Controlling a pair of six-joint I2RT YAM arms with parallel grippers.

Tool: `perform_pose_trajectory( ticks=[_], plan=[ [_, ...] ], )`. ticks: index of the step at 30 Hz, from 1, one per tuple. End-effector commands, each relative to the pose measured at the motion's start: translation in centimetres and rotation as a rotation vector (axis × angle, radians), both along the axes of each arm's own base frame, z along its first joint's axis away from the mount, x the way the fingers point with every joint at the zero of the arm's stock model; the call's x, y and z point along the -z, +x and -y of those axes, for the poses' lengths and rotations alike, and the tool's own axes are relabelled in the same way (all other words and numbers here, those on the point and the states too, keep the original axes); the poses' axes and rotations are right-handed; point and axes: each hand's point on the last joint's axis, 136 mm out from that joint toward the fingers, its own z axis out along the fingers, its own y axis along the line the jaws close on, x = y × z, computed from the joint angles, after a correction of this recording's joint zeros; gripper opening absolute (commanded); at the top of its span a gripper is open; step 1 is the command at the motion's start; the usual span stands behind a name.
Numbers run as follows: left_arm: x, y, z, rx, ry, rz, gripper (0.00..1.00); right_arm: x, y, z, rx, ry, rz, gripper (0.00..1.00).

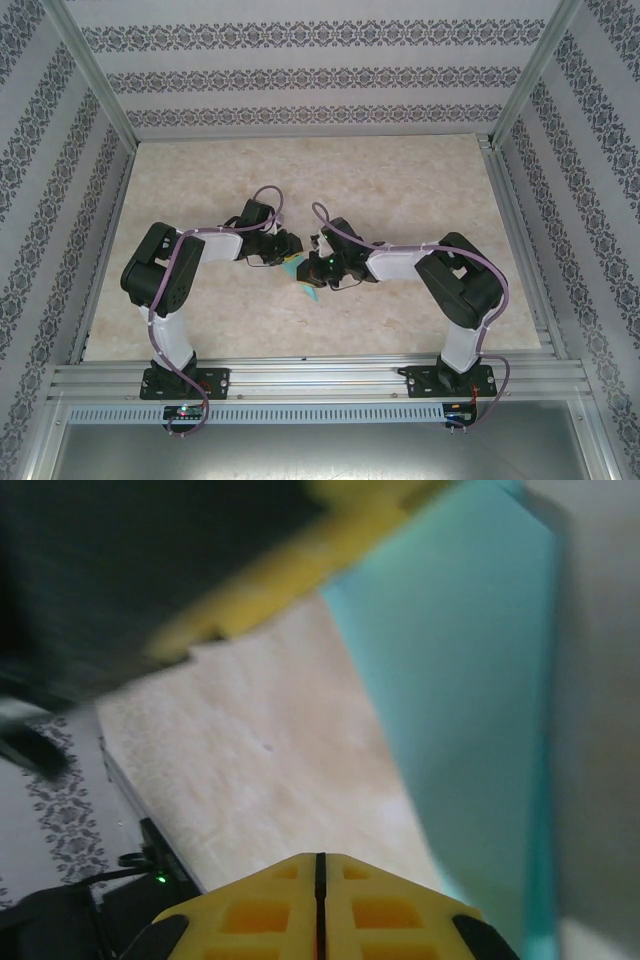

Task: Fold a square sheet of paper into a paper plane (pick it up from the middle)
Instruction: Fold the wing for the fifth time at the center of the table.

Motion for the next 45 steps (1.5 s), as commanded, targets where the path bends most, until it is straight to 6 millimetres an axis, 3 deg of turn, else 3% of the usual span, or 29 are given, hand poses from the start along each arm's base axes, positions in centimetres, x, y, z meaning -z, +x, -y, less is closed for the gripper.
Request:
perform_pose_trajectory(
  ticks=[1,5,9,18,26,29,33,36,41,45],
  plan=[
    [3.5,-1.4,-1.3,-0.014,0.055,-0.073,0.28,1.0,0.2,-0.5,-0.009,-0.016,-0.03,0.1],
    [3.4,-1.5,-1.3,-0.013,0.058,-0.076,0.27,4.0,-0.1,0.7,0.012,-0.086,-0.075,0.1],
    [3.8,-1.7,-1.7,-0.018,0.077,-0.085,0.26,5.9,-1.9,2.7,-0.001,-0.172,-0.099,0.1],
    [4.9,-1.9,-2.9,-0.051,0.094,-0.111,0.24,5.3,-5.4,4.9,-0.005,-0.166,-0.121,0.13],
    [5.0,-2.1,-2.9,-0.043,0.092,-0.115,0.24,6.4,-7.6,8.5,0.009,-0.278,-0.13,0.13],
    [4.9,-2.0,-2.8,-0.045,0.083,-0.115,0.24,4.4,-6.9,7.8,0.009,-0.23,-0.086,0.13],
    [4.6,-1.9,-2.6,-0.044,0.071,-0.107,0.24,0.2,-4.6,6.0,0.015,-0.14,0.019,0.14],
    [4.4,-2.0,-2.5,-0.037,0.068,-0.106,0.24,-1.6,-3.1,4.4,0.006,-0.098,0.064,0.14],
    [4.1,-1.8,-2.1,-0.03,0.046,-0.097,0.25,-1.2,-0.5,1.2,0.012,-0.032,0.041,0.14],
    [4.0,-1.9,-2.0,-0.024,0.044,-0.097,0.25,1.5,1.2,0.8,0.074,-0.073,0.003,0.1]
  ],
)
